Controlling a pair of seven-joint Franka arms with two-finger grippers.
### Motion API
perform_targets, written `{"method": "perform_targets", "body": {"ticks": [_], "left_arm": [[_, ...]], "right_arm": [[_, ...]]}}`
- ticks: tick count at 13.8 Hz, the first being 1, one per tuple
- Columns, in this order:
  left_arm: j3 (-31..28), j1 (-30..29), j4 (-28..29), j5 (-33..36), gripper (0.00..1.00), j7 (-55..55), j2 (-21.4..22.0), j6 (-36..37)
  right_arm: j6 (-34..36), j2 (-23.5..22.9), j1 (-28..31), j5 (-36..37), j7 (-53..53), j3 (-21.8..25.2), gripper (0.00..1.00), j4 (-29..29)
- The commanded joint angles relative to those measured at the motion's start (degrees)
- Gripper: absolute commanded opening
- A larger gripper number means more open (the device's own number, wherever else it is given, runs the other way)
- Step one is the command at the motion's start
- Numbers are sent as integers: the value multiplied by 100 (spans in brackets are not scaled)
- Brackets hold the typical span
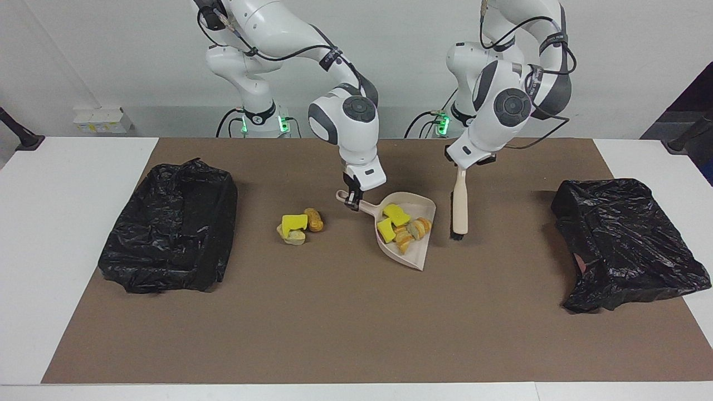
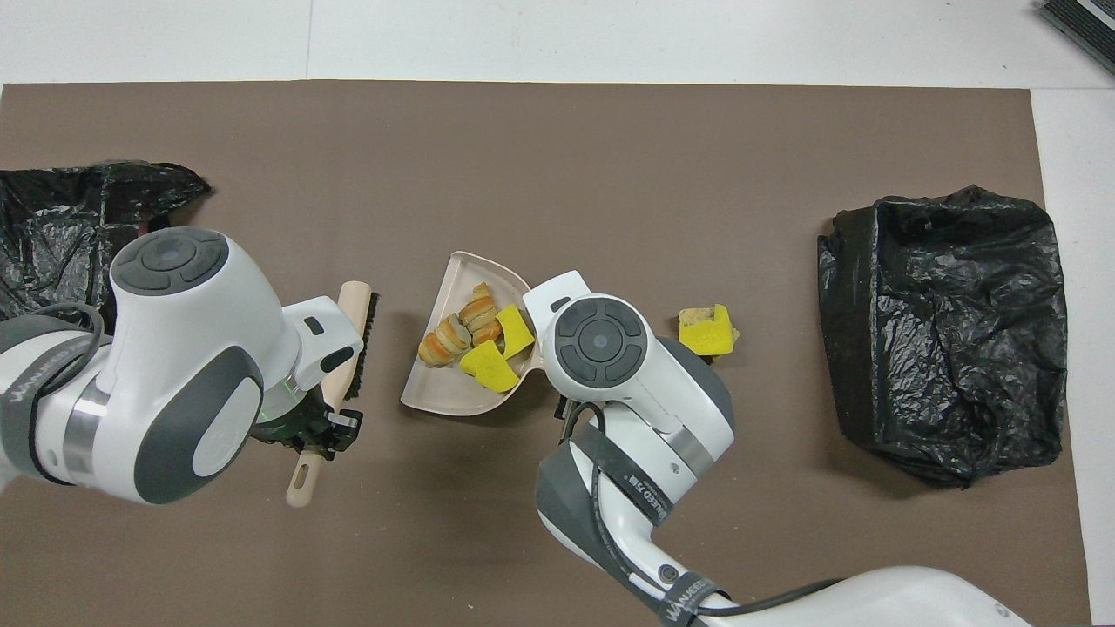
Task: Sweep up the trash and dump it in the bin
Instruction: 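Sweep bread and sponge pieces into the dustpan with the left gripper's brush, then carry the dustpan to the black bag with the right gripper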
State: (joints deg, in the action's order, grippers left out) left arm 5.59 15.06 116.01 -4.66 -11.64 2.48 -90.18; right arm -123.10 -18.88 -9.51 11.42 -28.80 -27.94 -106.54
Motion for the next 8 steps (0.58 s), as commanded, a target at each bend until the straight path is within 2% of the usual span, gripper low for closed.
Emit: {"method": "perform_targets", "body": {"ticks": [1,5,8], "left_arm": [[13,329,421,-70,0,-1143,480,-16],[21,1216,1413,-350,0,-2490,1034,-1358],[21,2139,1775,-465,0,-3256,1000,-1905]], "right_arm": [[23,235,318,-52,-485,16,0,11],[593,788,406,-349,-1231,489,0,151],[980,1228,397,-798,-2179,1244,0,186]]}}
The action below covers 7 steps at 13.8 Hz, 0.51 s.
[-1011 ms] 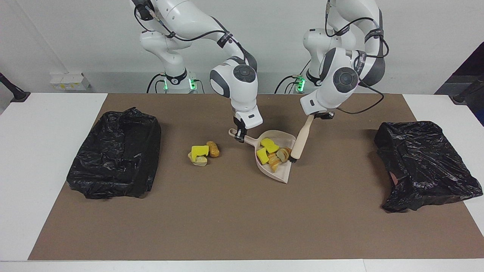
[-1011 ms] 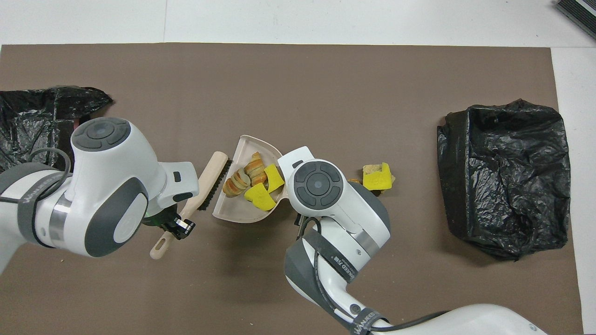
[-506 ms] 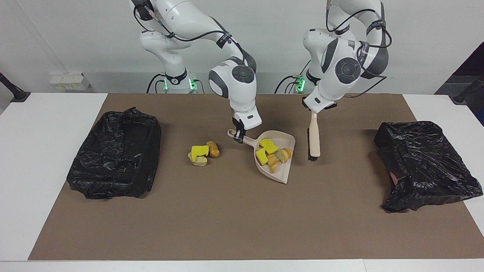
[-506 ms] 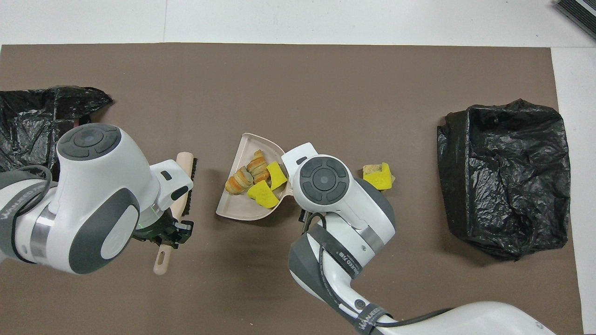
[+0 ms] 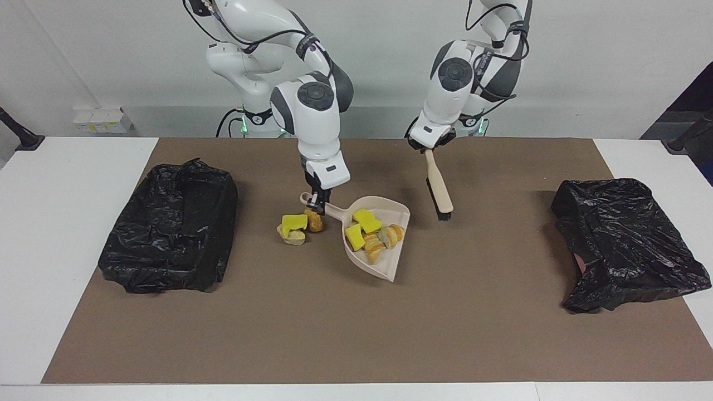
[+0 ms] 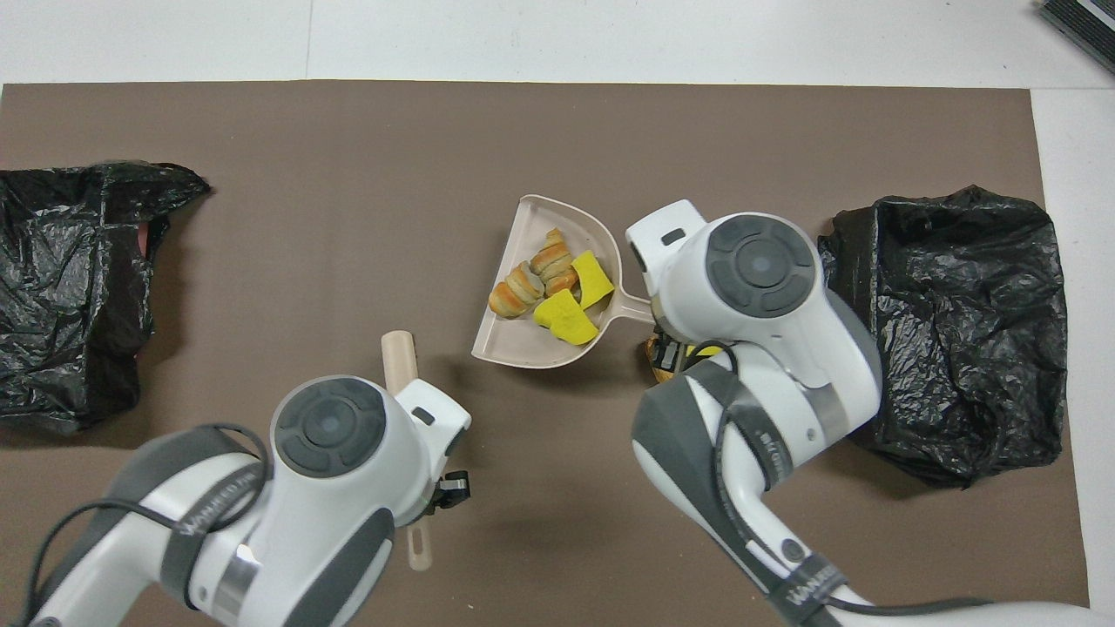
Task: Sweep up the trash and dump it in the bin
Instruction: 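Carry the dustpan to the black bag with the right gripper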
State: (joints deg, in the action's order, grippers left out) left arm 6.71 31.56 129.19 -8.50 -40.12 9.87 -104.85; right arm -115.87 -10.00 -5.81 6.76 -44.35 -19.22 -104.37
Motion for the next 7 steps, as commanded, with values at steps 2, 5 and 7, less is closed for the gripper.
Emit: {"method": "perform_targets", "body": {"ticks": [2,5,7], "left_arm": [[-91,1025,598,-396,0,-689,244,-720],[-91,1939,1063,-460,0,-1435,165,-1668],[-91,2169,1292,-460,0,-1464,191,-1951]], "right_arm": [[572,655,28,-482,-1222,927,0,-31],[1179,1069,28,-536,-1699,1648,0,-31],[1338,1131,19,-527,-2503,2341,0,-22]]}}
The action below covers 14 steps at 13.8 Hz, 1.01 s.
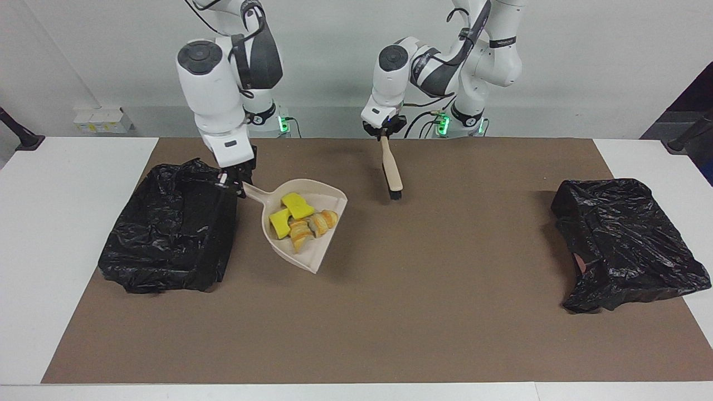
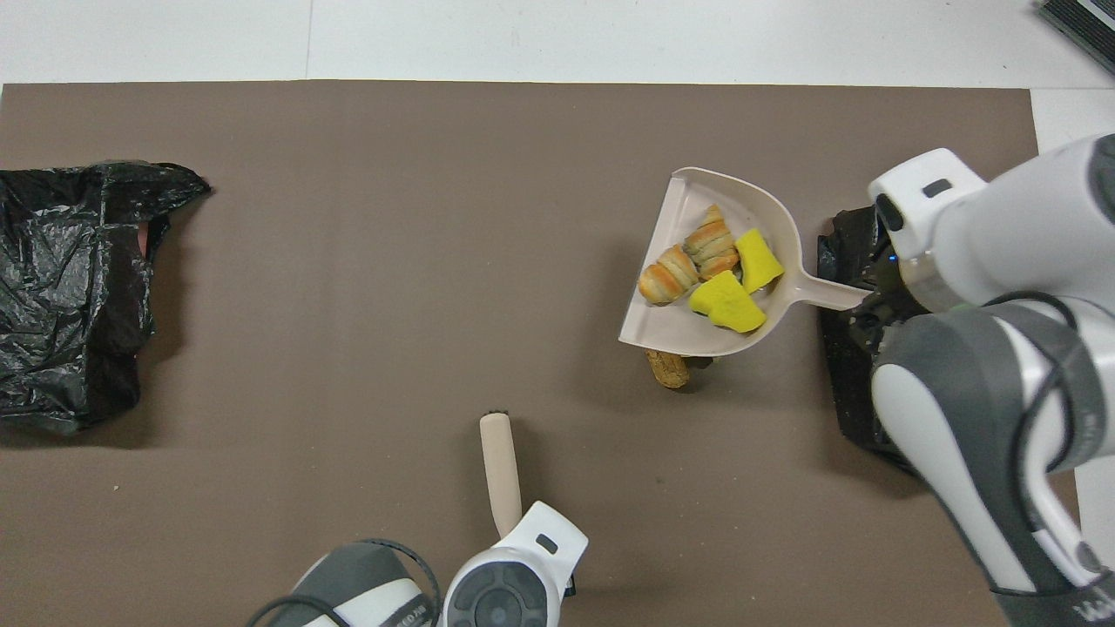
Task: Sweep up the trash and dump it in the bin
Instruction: 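Carry the dustpan to the black bag with the right gripper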
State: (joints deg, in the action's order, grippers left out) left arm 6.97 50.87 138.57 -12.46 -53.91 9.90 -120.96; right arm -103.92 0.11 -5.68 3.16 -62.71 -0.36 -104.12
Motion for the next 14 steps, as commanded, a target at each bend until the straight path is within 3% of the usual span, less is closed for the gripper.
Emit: {"method": "perform_targets", "body": {"ticks": [1,5,8,12,14], "left_arm": [[-117,344,373,-63,0,-93,153,-375],[-117,459,478,-63,0,-50,144,-481],[-117,459,505,-247,0,-41,135,-481],[-126,415,496,-397,0,161,65,-499],[-126,380,479,-397,0,362,30,-499]], "right_arm": [[205,130,5,-167,-1272,806,0,-55],[144,156,5,-62,-2787,2098,0,-73],[-163,156,5,411,-3483,2671,0,-55],[-568,86,-73,1728,-3880,2690,0,-55],[-647,77,-91,2343,-3889,2402,0,-64]]}}
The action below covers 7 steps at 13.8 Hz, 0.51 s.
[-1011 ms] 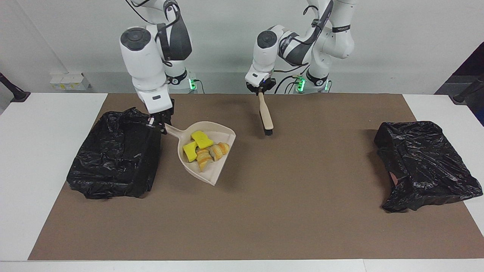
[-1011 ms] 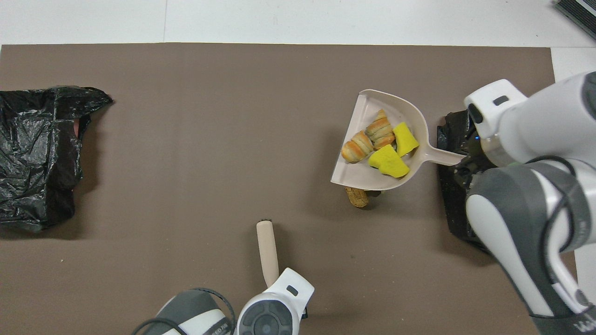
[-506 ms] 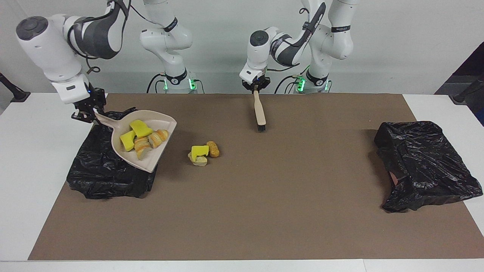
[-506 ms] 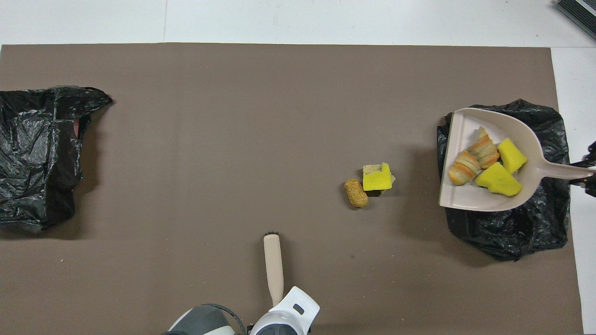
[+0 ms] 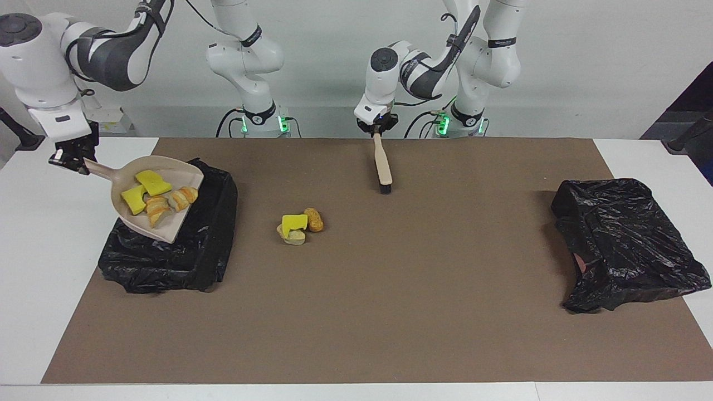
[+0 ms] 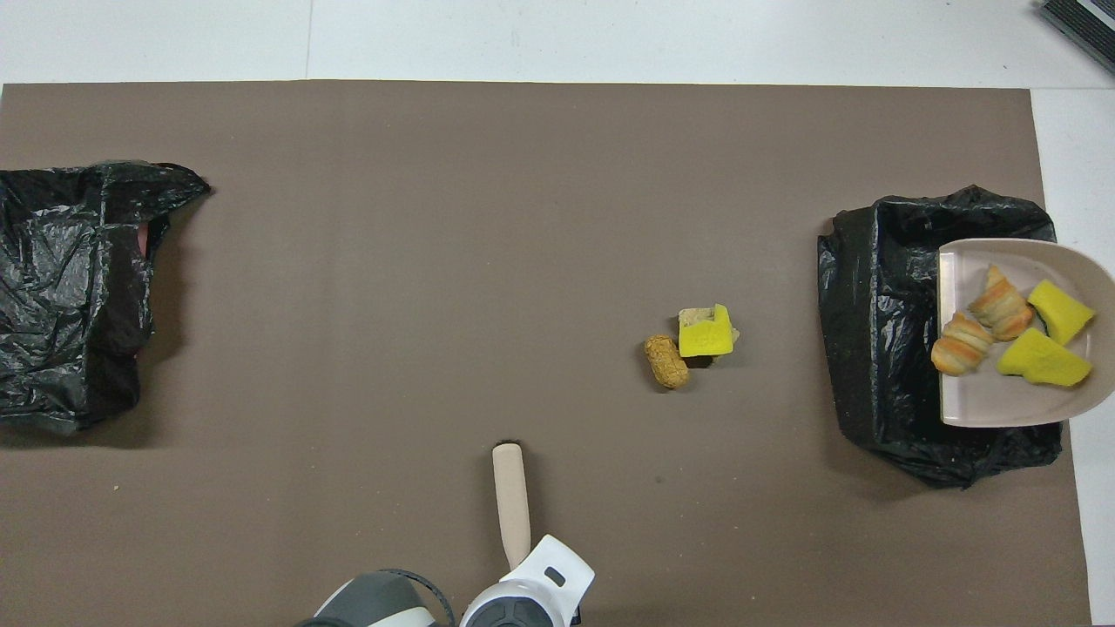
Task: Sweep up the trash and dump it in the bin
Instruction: 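Carry the dustpan to the black bag with the right gripper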
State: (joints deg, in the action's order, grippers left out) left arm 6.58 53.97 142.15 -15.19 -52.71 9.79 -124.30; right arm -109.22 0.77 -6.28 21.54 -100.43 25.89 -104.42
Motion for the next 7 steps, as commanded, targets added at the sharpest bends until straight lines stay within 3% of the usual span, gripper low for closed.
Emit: {"method": "perform_targets", "body": {"ticks": [1,2,5,7], "left_arm": [[-87,70,120,-124,1,270,40,-156],[-87,70,111,-124,9,270,32,-173],[-122,61,50,-116,56,314,-3,-129],[-139,-140,-90,-11,77,436,-82,-68]], "right_arm": [[-186,11,-40,805,-126,-311,0,-52],[-204,11,-40,1016,-239,-417,0,-52],[-440,29,-49,1317,-1212,-497,0,-130],[-530,29,-49,1378,-1672,-681,0,-148]]}}
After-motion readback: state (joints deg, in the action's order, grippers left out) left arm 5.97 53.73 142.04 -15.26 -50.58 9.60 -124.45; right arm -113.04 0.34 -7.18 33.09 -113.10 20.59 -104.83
